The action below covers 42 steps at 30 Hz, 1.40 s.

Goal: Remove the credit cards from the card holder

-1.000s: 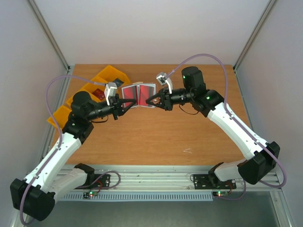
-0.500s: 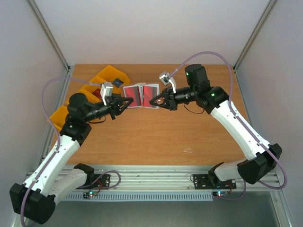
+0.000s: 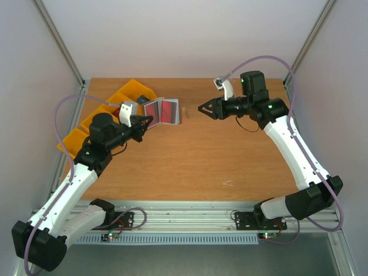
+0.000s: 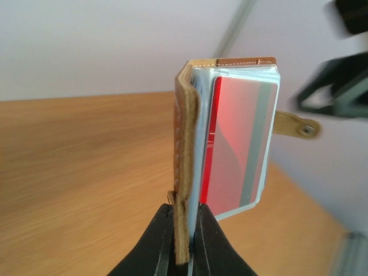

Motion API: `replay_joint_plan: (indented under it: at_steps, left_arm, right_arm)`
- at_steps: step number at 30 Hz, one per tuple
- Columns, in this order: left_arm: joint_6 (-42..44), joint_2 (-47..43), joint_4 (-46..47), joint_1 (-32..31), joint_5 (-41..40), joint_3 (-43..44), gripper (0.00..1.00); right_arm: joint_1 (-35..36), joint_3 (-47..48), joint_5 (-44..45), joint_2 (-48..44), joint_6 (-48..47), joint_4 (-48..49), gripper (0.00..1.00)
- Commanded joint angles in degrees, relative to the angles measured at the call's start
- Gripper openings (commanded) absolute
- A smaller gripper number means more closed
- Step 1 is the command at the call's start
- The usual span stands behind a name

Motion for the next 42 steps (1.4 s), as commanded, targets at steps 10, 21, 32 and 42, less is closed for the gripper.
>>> replay_joint_plan:
  at_steps: [10,21,32,42]
  left_arm:
    - [7.2,2.5,-1.0,-3.7,-6.6,3.5,0.00]
    - [-11.9,2.1,22.7,0.5,20.2,0.6,0.00]
    - [-14.0,3.5,28.6,0.5,26.9,0.9,0.00]
    - [-14.5,4.7,29.1,0.4,28.1,1.5,0.00]
  right_arm:
    - [14.7,3.0,-7.2,3.6,8.3,17.0,0.33]
    - [10.9,-1.2,-11.2,6.0,17.0,27.3,0.25]
    - [11.0,-1.8,-13.6,5.3,11.8,23.0,0.24]
    - [12.4,-0.7,-18.7,6.5,10.7,24.5,0.02]
